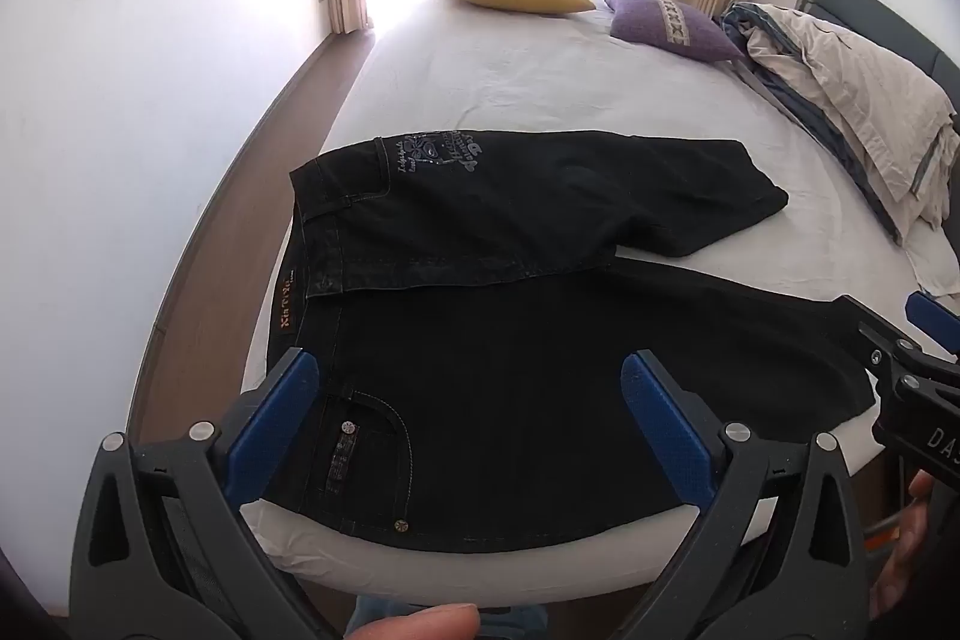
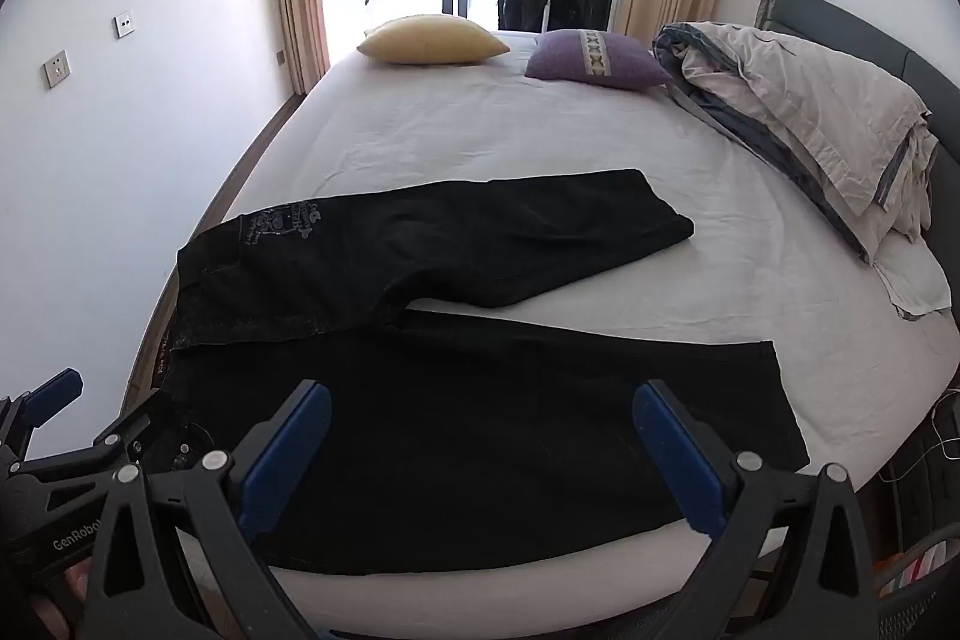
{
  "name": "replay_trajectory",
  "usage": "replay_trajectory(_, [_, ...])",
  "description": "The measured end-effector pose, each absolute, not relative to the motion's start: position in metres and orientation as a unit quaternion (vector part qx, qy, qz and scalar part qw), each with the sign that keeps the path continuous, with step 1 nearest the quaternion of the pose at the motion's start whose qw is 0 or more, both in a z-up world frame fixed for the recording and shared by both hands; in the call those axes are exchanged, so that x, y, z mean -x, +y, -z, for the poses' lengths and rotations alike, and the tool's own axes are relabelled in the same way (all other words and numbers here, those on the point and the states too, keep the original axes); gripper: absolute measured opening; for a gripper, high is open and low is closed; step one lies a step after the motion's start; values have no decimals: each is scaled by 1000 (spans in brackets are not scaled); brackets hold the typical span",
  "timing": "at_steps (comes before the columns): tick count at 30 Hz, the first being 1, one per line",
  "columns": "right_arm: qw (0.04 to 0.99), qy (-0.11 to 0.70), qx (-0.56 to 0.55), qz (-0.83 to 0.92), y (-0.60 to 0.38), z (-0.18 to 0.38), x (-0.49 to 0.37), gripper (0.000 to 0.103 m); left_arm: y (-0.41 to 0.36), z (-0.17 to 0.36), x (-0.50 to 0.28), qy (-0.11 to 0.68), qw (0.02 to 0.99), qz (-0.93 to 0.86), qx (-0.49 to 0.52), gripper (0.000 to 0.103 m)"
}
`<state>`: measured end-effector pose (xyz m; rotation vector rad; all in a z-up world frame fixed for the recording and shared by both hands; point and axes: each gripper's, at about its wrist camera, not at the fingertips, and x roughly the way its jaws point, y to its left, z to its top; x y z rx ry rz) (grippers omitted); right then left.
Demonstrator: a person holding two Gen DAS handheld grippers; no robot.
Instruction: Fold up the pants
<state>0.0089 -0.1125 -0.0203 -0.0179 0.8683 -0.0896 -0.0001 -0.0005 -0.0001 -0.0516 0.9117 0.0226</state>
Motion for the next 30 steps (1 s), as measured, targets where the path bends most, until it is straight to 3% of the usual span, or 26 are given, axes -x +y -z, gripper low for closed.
replay_trajectory(30, [899, 435, 11, 46, -129, 35, 1, 103, 1, 13, 2, 451, 892, -5, 33, 103])
